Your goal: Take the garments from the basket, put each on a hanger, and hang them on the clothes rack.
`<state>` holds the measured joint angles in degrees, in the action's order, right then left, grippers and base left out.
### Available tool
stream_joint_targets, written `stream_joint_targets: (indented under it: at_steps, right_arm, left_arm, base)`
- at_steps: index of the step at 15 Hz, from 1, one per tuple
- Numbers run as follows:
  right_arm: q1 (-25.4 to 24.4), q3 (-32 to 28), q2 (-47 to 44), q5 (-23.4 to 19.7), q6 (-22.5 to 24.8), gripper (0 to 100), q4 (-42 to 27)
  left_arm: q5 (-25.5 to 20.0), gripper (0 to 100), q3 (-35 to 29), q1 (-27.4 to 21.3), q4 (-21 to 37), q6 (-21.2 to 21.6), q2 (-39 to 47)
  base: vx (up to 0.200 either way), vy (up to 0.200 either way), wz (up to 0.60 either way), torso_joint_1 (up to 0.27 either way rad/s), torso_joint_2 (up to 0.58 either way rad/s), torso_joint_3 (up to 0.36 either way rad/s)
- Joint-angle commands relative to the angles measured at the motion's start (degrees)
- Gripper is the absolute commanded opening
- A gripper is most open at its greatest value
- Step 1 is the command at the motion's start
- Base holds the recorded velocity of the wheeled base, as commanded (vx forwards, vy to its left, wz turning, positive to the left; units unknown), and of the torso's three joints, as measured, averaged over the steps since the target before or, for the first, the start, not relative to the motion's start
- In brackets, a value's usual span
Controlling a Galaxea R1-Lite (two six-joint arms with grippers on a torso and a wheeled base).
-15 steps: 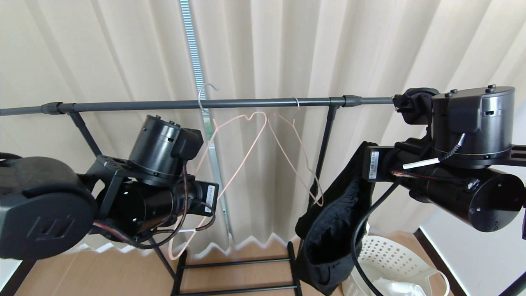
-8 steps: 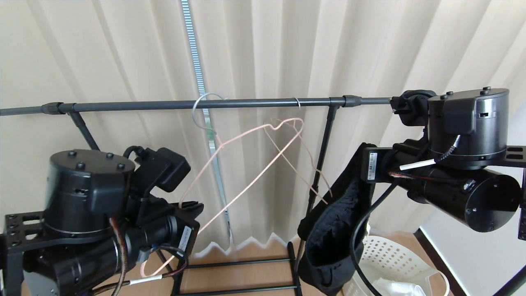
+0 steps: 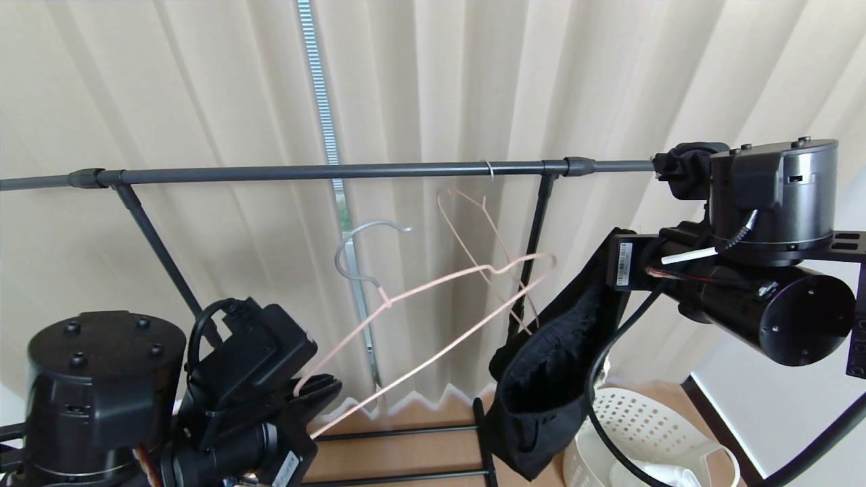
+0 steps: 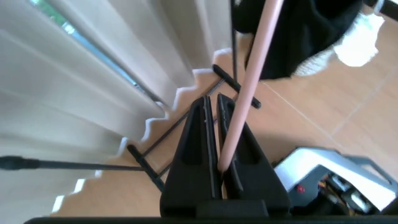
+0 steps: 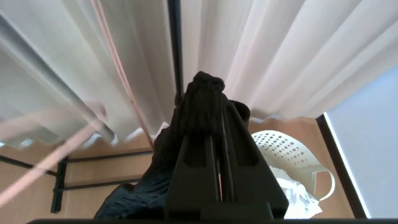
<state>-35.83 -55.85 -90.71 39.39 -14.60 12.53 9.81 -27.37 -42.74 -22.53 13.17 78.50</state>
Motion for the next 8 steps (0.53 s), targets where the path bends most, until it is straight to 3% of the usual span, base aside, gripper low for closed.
stream_joint_targets:
  at_steps: [1,8]
  right_arm:
    - [0.4,-0.1,-0.4,0.2,0.2,0,0.4]
    - [2.3,-0.3,-0.7,0.2,0.8,0,0.5]
  left_arm:
    - [-0.4,0,1.7,-1.3,-0.2,1.1,0.2]
    - [-0.6,0,1.6,-3.3,-0.3,2.0,1.2]
  base:
    - [0.000,0.000,0.00,0.000,0.00,0.000]
    - [0.000,0.000,0.00,0.000,0.00,0.000]
